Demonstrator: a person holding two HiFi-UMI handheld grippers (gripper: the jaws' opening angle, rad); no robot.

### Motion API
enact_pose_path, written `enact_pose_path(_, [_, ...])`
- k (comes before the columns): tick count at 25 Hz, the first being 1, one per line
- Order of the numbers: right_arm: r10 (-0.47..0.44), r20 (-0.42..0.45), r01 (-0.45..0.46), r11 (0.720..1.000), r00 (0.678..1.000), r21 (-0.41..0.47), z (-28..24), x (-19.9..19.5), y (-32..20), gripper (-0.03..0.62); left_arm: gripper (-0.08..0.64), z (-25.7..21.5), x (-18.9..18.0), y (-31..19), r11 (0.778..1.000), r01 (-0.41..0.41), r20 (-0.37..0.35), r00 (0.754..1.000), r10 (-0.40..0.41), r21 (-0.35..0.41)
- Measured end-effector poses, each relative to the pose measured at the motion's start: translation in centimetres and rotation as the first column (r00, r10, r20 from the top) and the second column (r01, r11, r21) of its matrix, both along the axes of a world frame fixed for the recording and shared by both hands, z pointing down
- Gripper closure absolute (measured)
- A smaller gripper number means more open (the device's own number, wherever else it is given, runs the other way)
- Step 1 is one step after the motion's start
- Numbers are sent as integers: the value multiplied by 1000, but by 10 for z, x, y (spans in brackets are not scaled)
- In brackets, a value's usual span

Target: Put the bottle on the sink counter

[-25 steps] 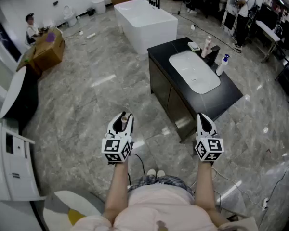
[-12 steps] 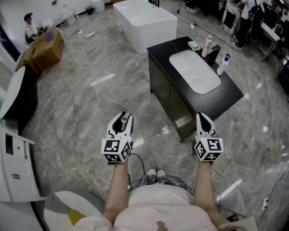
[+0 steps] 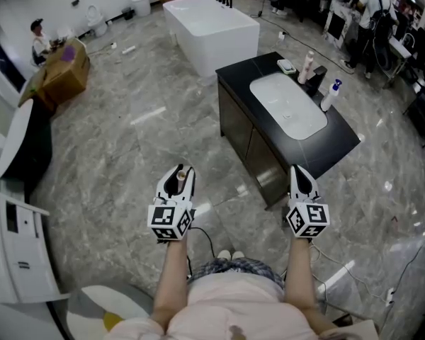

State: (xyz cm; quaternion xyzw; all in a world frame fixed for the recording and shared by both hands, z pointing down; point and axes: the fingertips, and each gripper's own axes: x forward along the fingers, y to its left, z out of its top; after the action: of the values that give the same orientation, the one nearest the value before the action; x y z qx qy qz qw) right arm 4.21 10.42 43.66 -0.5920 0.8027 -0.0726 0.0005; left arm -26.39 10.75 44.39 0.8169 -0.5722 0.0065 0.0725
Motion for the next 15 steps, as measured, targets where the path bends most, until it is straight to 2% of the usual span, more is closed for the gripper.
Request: enact_pose_path(15, [22,23,-22,1000,999,-13,7,-10,-42,577,426,8,-14,-50,1000,-18,-7,1000,18,-11])
